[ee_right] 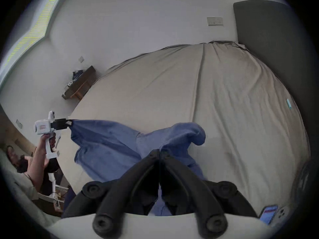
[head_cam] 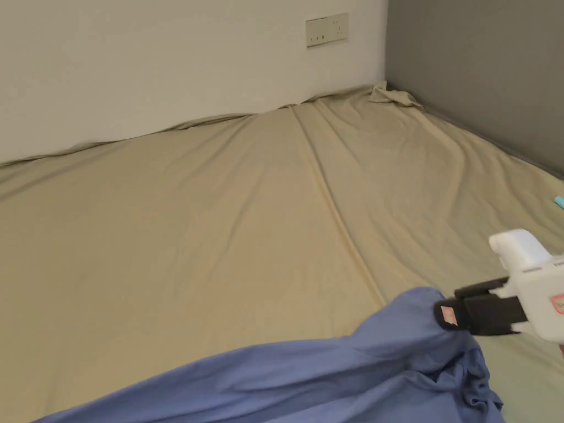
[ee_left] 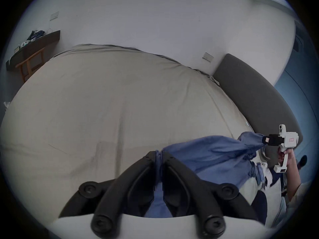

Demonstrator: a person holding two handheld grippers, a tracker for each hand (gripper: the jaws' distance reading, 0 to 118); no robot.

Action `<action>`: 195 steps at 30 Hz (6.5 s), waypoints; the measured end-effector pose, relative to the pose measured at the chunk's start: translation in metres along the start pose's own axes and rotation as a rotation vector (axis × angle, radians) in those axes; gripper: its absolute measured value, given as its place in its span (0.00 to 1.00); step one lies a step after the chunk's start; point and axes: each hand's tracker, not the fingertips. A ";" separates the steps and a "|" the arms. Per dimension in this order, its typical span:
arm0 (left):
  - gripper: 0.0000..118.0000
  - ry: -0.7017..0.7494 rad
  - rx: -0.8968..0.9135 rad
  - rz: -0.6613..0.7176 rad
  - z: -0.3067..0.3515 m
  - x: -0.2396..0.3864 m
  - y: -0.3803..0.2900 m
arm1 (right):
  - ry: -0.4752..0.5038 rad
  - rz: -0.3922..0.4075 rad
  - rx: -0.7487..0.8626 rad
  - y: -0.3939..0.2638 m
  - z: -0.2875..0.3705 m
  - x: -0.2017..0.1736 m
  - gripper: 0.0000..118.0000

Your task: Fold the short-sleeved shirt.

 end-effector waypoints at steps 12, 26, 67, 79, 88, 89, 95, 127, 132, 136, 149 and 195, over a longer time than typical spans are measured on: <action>0.06 -0.021 -0.170 -0.057 0.007 -0.019 -0.073 | -0.142 -0.030 -0.286 -0.065 -0.043 0.017 0.03; 0.06 0.088 -0.239 0.014 -0.025 -0.070 -0.103 | -0.296 0.050 -0.362 -0.088 -0.075 0.024 0.03; 0.71 -0.342 -0.192 0.320 -0.052 -0.079 -0.113 | 0.246 -0.125 0.156 -0.104 0.007 -0.086 0.02; 0.03 -0.269 -0.144 0.467 -0.057 -0.088 -0.138 | 0.264 -0.075 0.141 -0.103 0.000 -0.101 0.02; 0.03 -0.468 -0.014 0.580 -0.038 -0.040 -0.136 | 0.267 -0.091 0.170 -0.095 0.006 -0.101 0.02; 0.03 -0.482 0.019 0.598 -0.033 -0.033 -0.130 | 0.262 -0.091 0.174 -0.094 0.007 -0.101 0.02; 0.03 -0.495 0.071 0.407 -0.016 0.069 -0.078 | 0.242 -0.088 0.210 -0.089 0.023 -0.096 0.02; 0.00 -0.093 -0.007 -0.006 -0.054 0.190 -0.077 | 0.197 -0.125 0.336 -0.079 0.080 -0.083 0.02; 0.00 -0.168 -0.151 0.010 -0.103 0.202 -0.130 | 0.192 -0.115 0.318 -0.080 0.076 -0.086 0.02; 0.00 -0.205 -0.199 -0.065 -0.126 0.253 -0.161 | 0.186 -0.129 0.317 -0.079 0.080 -0.083 0.02; 0.00 -0.290 -0.229 -0.117 -0.150 0.346 -0.164 | 0.201 -0.127 0.332 -0.079 0.092 -0.086 0.02; 0.10 -0.346 -0.148 0.228 -0.055 0.112 -0.116 | -0.092 0.068 0.272 -0.065 0.081 -0.128 0.02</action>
